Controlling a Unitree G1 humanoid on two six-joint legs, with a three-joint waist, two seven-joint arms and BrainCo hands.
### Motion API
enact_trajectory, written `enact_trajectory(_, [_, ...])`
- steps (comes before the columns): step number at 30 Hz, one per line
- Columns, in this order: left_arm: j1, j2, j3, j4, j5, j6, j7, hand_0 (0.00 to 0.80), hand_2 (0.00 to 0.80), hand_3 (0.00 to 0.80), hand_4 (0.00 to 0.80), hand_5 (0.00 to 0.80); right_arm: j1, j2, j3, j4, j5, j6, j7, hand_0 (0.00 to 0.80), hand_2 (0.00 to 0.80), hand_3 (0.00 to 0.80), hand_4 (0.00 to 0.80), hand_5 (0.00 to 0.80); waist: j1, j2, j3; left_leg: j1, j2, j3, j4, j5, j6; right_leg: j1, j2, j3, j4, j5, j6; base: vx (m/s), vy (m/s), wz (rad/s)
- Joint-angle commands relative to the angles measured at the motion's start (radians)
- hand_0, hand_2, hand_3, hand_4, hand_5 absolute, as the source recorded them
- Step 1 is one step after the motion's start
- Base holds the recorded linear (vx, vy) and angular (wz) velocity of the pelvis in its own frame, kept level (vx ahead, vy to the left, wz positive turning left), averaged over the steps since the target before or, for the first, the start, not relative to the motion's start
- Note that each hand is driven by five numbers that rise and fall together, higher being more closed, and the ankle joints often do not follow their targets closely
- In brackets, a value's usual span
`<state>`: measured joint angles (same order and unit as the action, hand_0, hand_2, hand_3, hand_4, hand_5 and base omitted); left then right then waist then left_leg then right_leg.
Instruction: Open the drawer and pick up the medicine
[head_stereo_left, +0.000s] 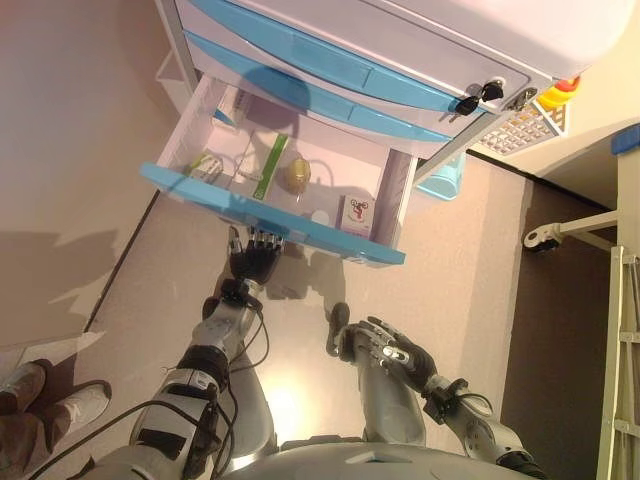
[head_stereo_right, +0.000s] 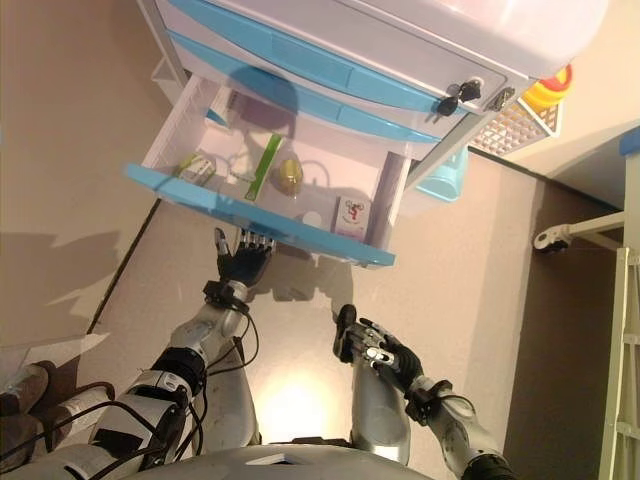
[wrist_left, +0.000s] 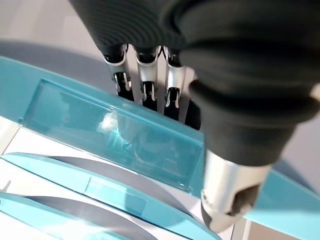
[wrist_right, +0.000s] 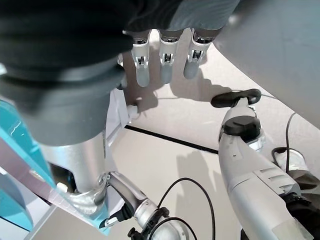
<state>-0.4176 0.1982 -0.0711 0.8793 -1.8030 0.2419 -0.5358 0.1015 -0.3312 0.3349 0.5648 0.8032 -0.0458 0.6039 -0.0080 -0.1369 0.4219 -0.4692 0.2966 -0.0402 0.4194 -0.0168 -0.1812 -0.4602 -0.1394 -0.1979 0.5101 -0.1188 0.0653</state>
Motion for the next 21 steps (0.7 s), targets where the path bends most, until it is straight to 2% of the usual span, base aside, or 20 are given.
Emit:
enact_trajectory(1, [0.135,0.12,0.145,0.366,-0.021,-0.112,0.262,0.0,0.0,0.0,0.0,0.0,0.047,0.015,0.039,-0.005,-0.041,0.053,-0.005,0.0,0.0,0.0,0.0,0.0,-0.024,-0.058,0.098,-0.078,-0.034,0.025,0.175,-0.071,0.09,-0.001,0.029,-0.039,-0.051,0.076,0.002,0.012,0.015,-0.09])
enact_trajectory(7, [0.122,0.119,0.124,0.334,-0.083,-0.123,0.221,0.0,0.0,0.0,0.0,0.0,0.042,0.004,0.049,-0.029,-0.025,0.051,-0.003,0.0,0.0,0.0,0.0,0.0,-0.032,-0.065,0.098,-0.148,-0.042,0.021,0.212,-0.082,0.1,-0.067,0.028,-0.033,-0.025,0.078,0.003,-0.006,0.018,0.03])
enact_trajectory(11, [0.114,0.118,0.112,0.312,-0.104,-0.114,0.179,0.0,0.0,0.0,0.0,0.0,0.044,-0.005,0.053,-0.045,-0.025,0.054,0.007,0.0,0.0,0.0,0.0,0.0,-0.037,-0.075,0.098,-0.205,-0.046,0.011,0.269,-0.105,0.11,-0.12,0.029,-0.03,0.019,0.073,-0.001,-0.013,0.024,-0.22])
enact_trajectory(14, [0.101,0.127,0.102,0.303,-0.1,-0.135,0.18,0.0,0.0,0.0,0.0,0.0,0.044,-0.006,0.054,-0.046,-0.023,0.057,0.02,0.0,0.0,0.0,0.0,0.0,-0.038,-0.084,0.098,-0.235,-0.049,0.005,0.304,-0.121,0.118,-0.15,0.026,-0.03,0.047,0.071,0.0,-0.002,0.011,0.25])
enact_trajectory(19, [0.082,0.136,0.09,0.278,-0.081,-0.182,0.128,0.0,0.0,0.0,0.0,0.0,0.053,-0.013,0.063,-0.057,-0.025,0.051,0.032,0.0,0.0,0.0,0.0,0.0,-0.042,-0.094,0.098,-0.261,-0.06,-0.005,0.336,-0.137,0.125,-0.176,0.027,-0.02,0.066,0.072,0.004,0.007,0.003,-0.3])
enact_trajectory(21, [0.082,0.136,0.085,0.267,-0.077,-0.191,0.107,0.0,0.0,0.0,0.0,0.0,0.056,-0.015,0.065,-0.066,-0.018,0.052,0.029,0.0,0.0,0.0,0.0,0.0,-0.042,-0.094,0.098,-0.261,-0.062,-0.006,0.339,-0.139,0.125,-0.176,0.028,-0.018,0.065,0.074,0.004,0.01,-0.012,0.16])
